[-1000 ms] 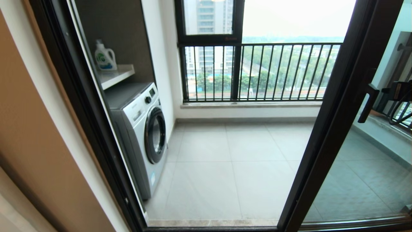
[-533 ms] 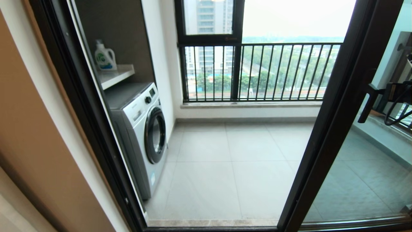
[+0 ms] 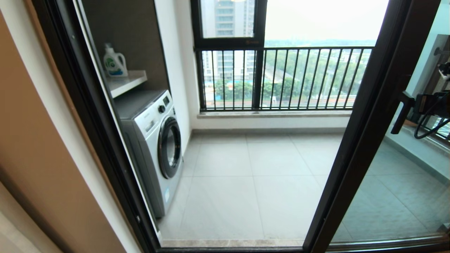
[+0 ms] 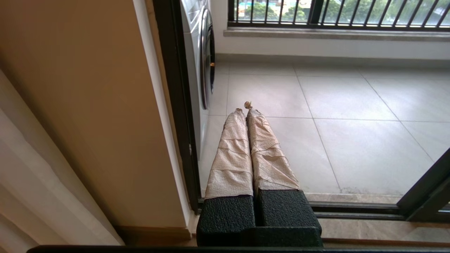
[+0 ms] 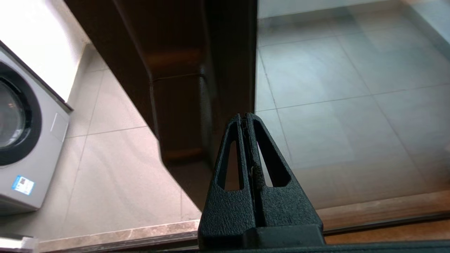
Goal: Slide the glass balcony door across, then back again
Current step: Close the slid door
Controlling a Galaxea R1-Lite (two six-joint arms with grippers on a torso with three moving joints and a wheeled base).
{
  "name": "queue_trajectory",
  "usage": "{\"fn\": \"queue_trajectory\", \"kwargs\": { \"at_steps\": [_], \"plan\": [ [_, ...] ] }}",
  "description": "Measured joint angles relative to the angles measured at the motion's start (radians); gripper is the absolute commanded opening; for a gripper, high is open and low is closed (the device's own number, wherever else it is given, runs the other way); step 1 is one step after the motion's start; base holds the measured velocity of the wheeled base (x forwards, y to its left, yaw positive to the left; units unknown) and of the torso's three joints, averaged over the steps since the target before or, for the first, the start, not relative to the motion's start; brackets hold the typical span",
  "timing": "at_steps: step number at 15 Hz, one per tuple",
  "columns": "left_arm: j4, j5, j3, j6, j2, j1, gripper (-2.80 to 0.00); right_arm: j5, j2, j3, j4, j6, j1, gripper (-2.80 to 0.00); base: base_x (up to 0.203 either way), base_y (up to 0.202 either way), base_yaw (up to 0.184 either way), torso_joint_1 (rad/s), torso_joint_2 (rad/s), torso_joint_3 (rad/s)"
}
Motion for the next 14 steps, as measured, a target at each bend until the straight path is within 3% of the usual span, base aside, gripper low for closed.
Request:
{"fn": "queue_trajectory", "kwargs": {
  "at_steps": [14],
  "plan": [
    [0.000, 0.000, 0.000, 0.000, 0.000, 0.000, -2.80, -0.003, 0.001, 0.013, 0.001, 0.030, 0.087, -2.80, 0.000, 0.000, 0.000, 0.000, 0.00, 0.000]
  ]
}}
